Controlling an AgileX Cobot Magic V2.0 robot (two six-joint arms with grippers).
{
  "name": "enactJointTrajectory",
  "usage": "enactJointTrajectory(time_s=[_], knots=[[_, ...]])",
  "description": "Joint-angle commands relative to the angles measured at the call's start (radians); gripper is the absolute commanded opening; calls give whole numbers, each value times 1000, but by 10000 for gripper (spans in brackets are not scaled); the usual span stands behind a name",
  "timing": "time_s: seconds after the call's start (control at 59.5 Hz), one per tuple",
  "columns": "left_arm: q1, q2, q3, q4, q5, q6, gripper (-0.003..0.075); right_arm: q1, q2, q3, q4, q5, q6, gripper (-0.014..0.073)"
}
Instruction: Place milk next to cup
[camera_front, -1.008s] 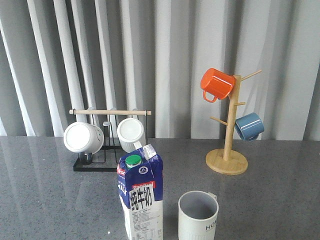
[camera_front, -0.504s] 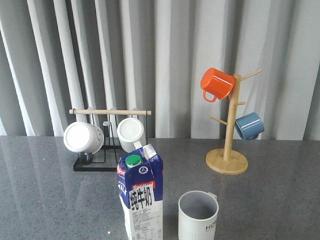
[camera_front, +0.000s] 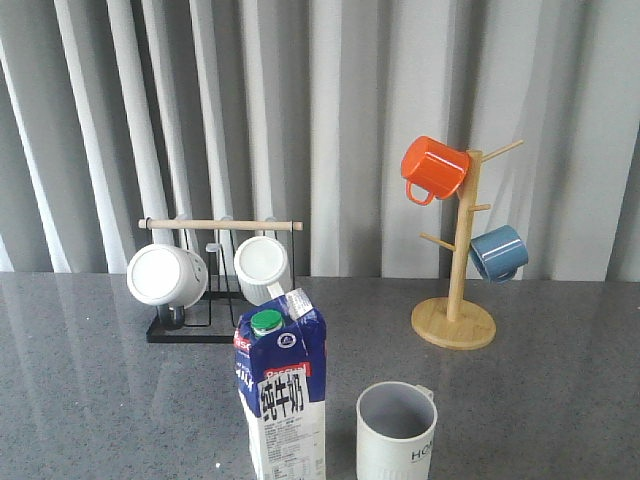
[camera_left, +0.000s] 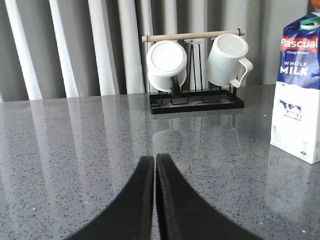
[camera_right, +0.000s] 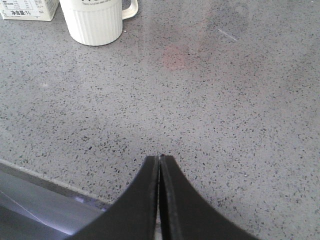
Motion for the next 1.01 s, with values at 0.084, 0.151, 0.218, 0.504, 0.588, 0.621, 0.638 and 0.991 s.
enactJointTrajectory(time_s=[0.084,0.151,0.218,0.504,0.588,0.621,0.638,0.991], knots=[[2,-10,-18,59,-75,-151,-7,0,8,-26,-8,-61,-3,-6],[2,-10,-18,60,-70,-163,-7,0,8,-26,-7,-61,-3,-6],[2,-10,-18,60,-68,-163,-7,0,8,-26,-7,-61,-3,-6],[2,-10,-18,60,-65,-163,-6,0,8,-26,-7,-61,-3,-6],[2,-10,-18,60,-65,-163,-6,0,8,-26,-7,-61,-3,-6],[2,-10,-18,60,-65,-163,-6,0,8,-26,-7,-62,-4,-6],[2,-10,-18,60,-65,-163,-6,0,8,-26,-7,-62,-4,-6],[2,-10,-18,60,-65,-163,-6,0,8,-26,-7,-59,-7,-6]])
